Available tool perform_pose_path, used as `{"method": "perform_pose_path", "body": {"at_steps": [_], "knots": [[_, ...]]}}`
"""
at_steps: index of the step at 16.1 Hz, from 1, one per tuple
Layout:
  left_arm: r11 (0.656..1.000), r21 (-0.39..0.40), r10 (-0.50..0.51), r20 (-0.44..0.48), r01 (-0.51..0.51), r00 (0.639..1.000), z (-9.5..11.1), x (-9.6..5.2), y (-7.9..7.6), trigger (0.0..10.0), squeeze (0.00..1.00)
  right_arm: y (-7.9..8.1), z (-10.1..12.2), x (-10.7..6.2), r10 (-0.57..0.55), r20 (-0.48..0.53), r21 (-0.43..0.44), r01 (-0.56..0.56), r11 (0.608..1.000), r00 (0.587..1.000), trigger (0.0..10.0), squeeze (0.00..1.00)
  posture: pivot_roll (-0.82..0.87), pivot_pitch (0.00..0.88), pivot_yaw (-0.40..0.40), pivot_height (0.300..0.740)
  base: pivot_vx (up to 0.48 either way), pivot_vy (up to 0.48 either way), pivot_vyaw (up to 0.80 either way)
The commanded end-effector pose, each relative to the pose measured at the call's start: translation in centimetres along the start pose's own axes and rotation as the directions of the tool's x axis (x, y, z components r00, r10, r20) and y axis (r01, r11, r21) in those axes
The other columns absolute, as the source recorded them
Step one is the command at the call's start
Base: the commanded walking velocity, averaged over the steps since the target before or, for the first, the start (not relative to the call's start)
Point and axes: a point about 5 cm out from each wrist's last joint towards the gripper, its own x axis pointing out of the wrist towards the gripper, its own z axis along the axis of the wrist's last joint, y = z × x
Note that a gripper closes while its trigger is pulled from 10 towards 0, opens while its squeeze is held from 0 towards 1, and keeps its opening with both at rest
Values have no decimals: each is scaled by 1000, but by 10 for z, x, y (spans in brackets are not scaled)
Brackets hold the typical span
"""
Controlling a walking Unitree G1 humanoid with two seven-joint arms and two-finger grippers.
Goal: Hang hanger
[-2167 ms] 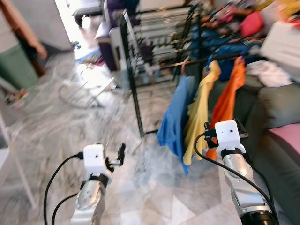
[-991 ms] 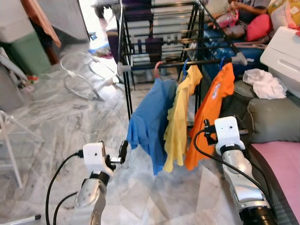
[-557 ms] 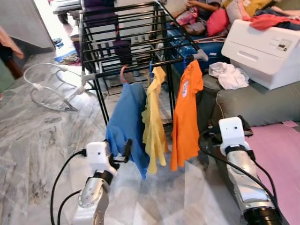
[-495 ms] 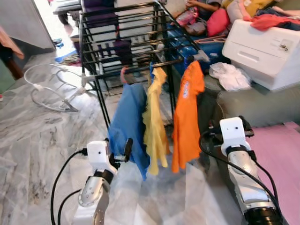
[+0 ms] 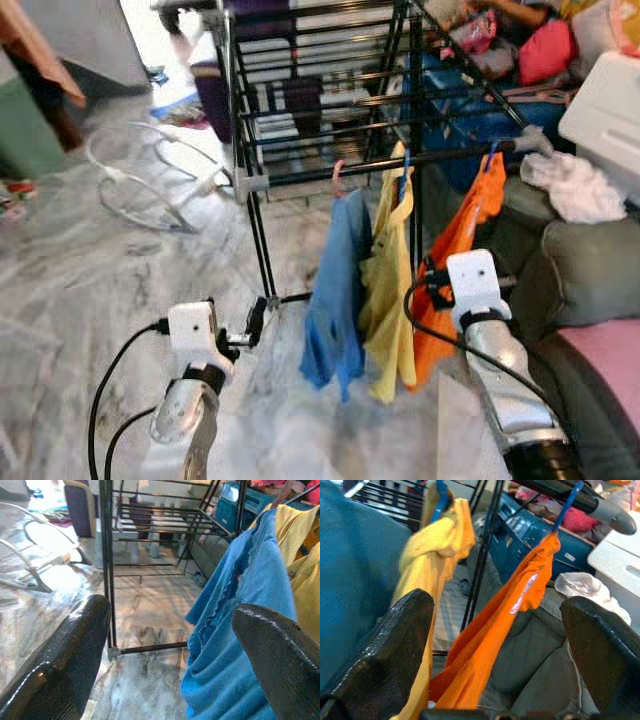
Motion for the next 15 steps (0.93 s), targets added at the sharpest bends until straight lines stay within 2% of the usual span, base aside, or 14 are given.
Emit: {"method": "perform_pose_path", "body": {"at_steps": [1,5,10,13,15], "knots": [[1000,8,-22,1,22,1000,0,1,-6,10000,0,-7,-2,1,-24,-13,5,24,1000,1000,10000,0,-177,0,72,740,446,0,-800],[1000,12,-25,-2,25,1000,0,1,-5,10000,0,-7,-1,2,-27,-10,6,27,1000,1000,10000,0,-172,0,73,740,449,0,-741],[1000,18,-18,-11,18,1000,-1,0,-4,10000,0,-3,0,2,-15,-3,7,15,1000,1000,10000,0,-165,0,71,740,448,0,0],[999,33,17,-17,-17,1000,-1,1,0,10000,0,-1,1,4,4,-3,23,-4,1000,1000,10000,0,-160,0,69,740,0,0,0],[999,28,25,-17,-25,1000,-1,0,2,10000,0,4,1,5,60,-7,34,-60,998,998,10000,0,-160,0,73,740,0,0,0]]}}
